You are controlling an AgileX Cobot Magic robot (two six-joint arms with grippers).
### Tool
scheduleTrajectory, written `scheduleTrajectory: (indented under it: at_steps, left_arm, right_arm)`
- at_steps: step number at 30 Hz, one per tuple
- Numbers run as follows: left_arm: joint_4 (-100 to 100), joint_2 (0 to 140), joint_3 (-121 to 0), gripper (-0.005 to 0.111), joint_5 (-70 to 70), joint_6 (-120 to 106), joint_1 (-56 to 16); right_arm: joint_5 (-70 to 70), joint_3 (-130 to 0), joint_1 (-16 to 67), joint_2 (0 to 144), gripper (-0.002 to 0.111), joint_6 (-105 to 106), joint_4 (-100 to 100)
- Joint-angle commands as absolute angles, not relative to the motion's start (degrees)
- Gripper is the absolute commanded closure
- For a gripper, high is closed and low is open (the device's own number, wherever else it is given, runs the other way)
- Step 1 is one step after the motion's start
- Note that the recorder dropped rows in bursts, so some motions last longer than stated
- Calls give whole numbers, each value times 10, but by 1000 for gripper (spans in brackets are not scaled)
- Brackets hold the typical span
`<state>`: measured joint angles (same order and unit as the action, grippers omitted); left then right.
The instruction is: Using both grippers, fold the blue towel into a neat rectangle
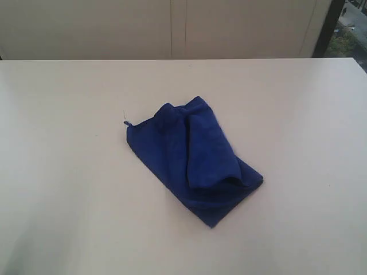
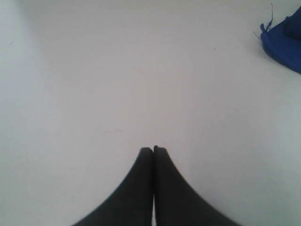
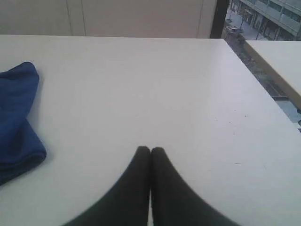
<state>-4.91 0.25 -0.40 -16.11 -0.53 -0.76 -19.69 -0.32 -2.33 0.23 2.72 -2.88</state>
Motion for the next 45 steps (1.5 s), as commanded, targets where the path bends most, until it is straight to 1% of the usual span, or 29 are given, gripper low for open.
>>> scheduleTrajectory:
  at_steps: [1, 3, 4, 5, 6, 7, 8, 11, 13, 16, 17, 20, 22, 26, 28, 30, 34, 39, 45]
  left_arm:
    - [-52, 0, 0, 107, -158, 0, -7]
    - [-52, 0, 0, 107, -158, 0, -7]
    - [-52, 0, 0, 107, -158, 0, -7]
    - [-52, 0, 0, 107, -158, 0, -7]
    - [-52, 0, 0, 107, -158, 0, -7]
    - [-52, 0, 0, 107, -158, 0, -7]
    - [-52, 0, 0, 107, -158, 0, -7]
    - [-52, 0, 0, 107, -158, 0, -7]
    - [-52, 0, 0, 107, -158, 0, -7]
    - [-52, 0, 0, 107, -158, 0, -7]
    - [-52, 0, 0, 107, -158, 0, -7]
    - [-52, 0, 0, 107, -158, 0, -7]
    - [-52, 0, 0, 107, -158, 0, -7]
    - [-52, 0, 0, 107, -158, 0, -7]
    - [-52, 0, 0, 107, -158, 0, -7]
    - [-52, 0, 0, 107, -158, 0, -7]
    - [-52, 0, 0, 107, -158, 0, -7]
    - [-52, 0, 0, 107, -158, 0, -7]
    - [-52, 0, 0, 107, -158, 0, -7]
  right_arm:
    - [-159, 0, -22, 0, 108, 28, -29]
    - [-99, 0, -22, 0, 108, 28, -29]
    - [-22, 0, -22, 0, 108, 28, -29]
    - [17, 0, -22, 0, 108, 28, -29]
    - [113, 0, -22, 0, 108, 28, -29]
    - [148, 0, -22, 0, 108, 28, -29]
    - [228, 0, -22, 0, 108, 28, -29]
    - [329, 0, -22, 0, 108, 28, -29]
    - [344, 0, -22, 0, 108, 30, -33]
    - [325, 0, -22, 0, 108, 33, -36]
    - [292, 0, -22, 0, 108, 33, -36]
    - [68, -73, -22, 8, 108, 27, -38]
    - [-50, -131, -22, 39, 108, 22, -45]
    - [-263, -253, -22, 138, 108, 9, -45]
    - [-329, -303, -22, 194, 108, 9, -48]
    - [-334, -330, -22, 236, 108, 9, -49]
    - [-281, -336, -22, 307, 108, 0, -72]
    - [-303, -343, -22, 417, 108, 0, -104]
    - [-280, -359, -3, 543, 108, 30, -156]
